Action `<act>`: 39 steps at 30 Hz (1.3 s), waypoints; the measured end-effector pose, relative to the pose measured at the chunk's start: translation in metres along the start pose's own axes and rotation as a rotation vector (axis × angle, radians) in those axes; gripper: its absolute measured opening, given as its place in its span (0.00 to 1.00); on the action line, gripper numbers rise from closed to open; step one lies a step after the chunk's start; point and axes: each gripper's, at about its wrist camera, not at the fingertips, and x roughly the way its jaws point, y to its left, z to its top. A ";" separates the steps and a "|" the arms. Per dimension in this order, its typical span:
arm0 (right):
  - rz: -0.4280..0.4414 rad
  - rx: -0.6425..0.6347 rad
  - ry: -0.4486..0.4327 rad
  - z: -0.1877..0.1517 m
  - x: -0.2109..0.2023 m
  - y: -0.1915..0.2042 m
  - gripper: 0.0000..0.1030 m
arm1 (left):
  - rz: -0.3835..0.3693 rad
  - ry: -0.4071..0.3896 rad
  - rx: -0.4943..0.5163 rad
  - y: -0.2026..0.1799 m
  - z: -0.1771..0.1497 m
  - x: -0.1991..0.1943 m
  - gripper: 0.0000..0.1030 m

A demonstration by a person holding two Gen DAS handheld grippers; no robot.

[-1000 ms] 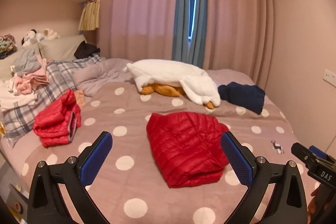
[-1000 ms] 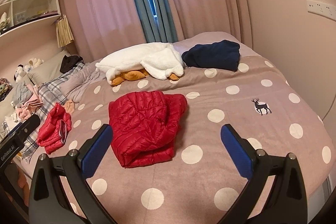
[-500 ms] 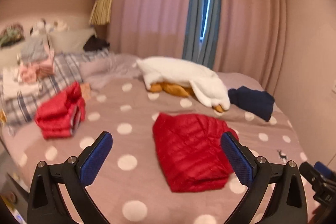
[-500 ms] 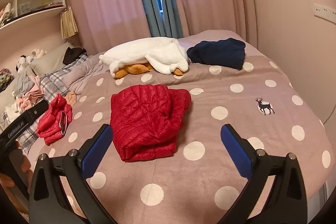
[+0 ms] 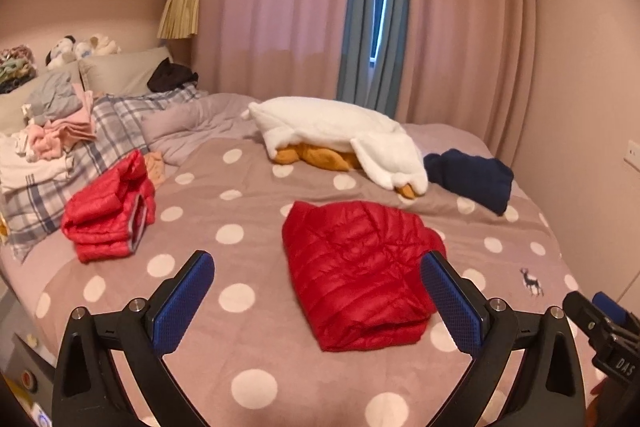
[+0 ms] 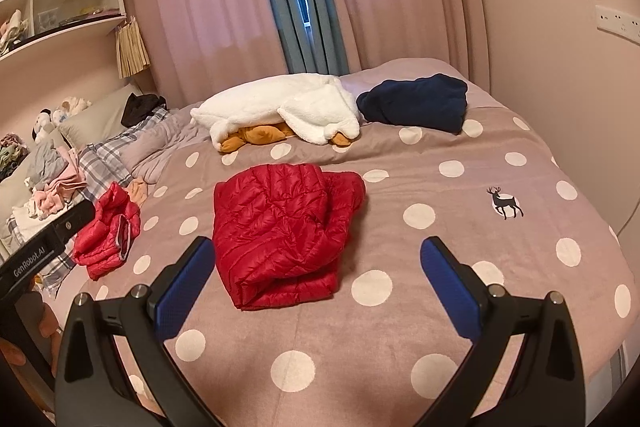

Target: Fold large clothes

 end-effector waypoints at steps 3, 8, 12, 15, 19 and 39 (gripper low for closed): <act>0.006 -0.004 0.000 0.000 0.000 -0.001 0.99 | -0.002 -0.044 -0.010 0.001 -0.002 -0.003 0.99; 0.016 0.004 0.003 -0.001 0.001 0.001 0.99 | 0.111 0.050 -0.059 0.007 -0.003 0.017 0.99; 0.018 -0.018 -0.003 -0.002 -0.001 0.004 0.99 | 0.101 -0.003 -0.047 0.005 -0.002 0.007 0.99; 0.017 0.001 0.003 -0.002 0.002 0.003 0.99 | 0.112 0.018 -0.051 0.007 -0.001 0.011 0.99; 0.008 0.004 0.015 -0.004 0.004 0.003 0.99 | 0.292 -0.150 0.087 -0.016 -0.011 0.004 0.99; -0.002 0.007 0.025 -0.005 0.005 0.001 0.99 | 0.167 0.005 0.091 -0.016 -0.014 0.021 0.99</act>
